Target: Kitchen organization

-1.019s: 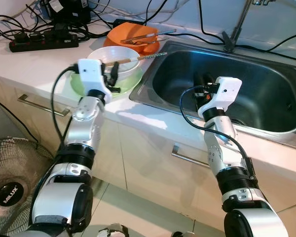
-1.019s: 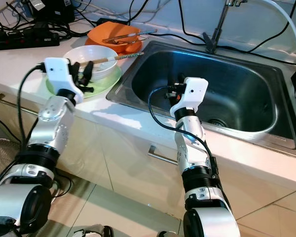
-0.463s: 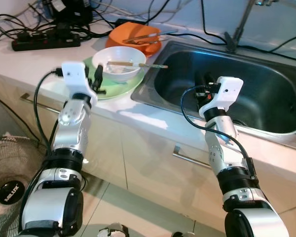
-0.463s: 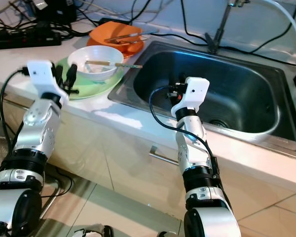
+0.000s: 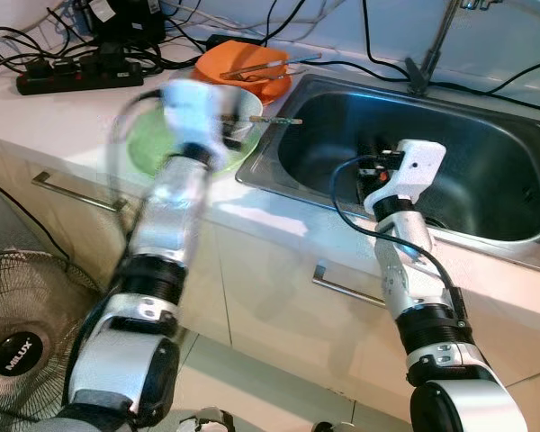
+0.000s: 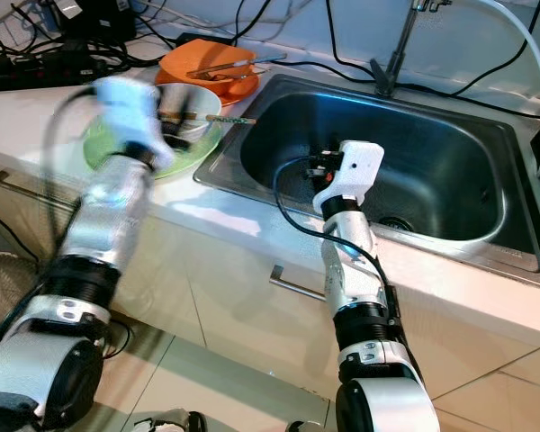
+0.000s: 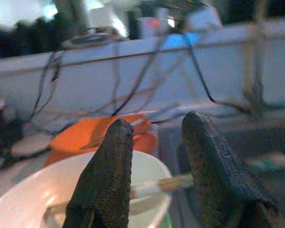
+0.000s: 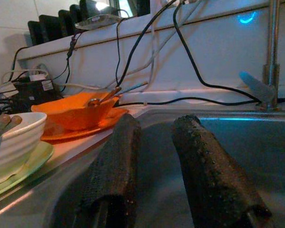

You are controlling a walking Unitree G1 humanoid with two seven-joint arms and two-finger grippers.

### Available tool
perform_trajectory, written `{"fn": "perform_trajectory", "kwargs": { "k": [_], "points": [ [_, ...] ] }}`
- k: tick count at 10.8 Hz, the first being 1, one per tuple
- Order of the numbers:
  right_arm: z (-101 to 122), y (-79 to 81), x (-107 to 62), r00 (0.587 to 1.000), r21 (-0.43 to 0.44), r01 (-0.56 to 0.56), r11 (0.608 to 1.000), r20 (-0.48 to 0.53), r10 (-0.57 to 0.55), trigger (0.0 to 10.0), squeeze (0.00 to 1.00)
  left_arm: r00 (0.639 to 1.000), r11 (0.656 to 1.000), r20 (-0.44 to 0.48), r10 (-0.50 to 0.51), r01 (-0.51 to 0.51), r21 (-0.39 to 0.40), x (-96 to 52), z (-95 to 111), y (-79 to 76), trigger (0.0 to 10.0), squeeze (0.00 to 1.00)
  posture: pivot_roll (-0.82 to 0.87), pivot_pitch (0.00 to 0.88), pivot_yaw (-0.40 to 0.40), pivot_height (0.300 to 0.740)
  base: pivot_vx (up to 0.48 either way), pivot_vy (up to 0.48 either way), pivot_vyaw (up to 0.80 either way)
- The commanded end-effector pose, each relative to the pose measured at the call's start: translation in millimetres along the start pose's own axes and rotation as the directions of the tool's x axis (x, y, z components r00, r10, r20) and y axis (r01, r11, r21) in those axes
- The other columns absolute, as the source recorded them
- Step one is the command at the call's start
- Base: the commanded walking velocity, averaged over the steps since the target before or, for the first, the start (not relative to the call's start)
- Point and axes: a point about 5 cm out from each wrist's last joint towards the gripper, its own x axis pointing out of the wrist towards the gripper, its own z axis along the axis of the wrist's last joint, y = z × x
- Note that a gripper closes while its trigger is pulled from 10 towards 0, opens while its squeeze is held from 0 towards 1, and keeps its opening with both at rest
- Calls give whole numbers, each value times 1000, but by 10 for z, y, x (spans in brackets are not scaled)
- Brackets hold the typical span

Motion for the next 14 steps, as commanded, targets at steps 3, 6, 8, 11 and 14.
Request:
{"fn": "perform_trajectory", "kwargs": {
  "k": [3,6,8,11,14],
  "points": [
    [17,1,27,1000,6,9,1000,5,-9,10000,0,989,926,-12,-147,142,350,97,57,-219,10000,0,71,18,-3,740,0,0,0],
    [9,6,12,1000,10,17,1000,6,-17,10000,0,980,780,-90,-176,194,595,248,31,-328,10000,0,61,32,5,740,0,0,0],
    [10,-1,-1,1000,9,21,1000,7,-21,10000,0,973,732,-109,-203,225,643,320,45,-403,10000,0,47,41,9,740,0,0,0],
    [16,-40,-10,999,7,39,999,10,-39,10000,0,956,749,-8,-292,234,619,319,176,-547,10000,0,51,51,12,740,0,0,0],
    [-6,-2,-7,999,16,37,999,3,-37,10000,0,944,680,-57,-325,275,680,340,135,-617,10000,0,57,53,13,740,0,0,0]
  ]
}}
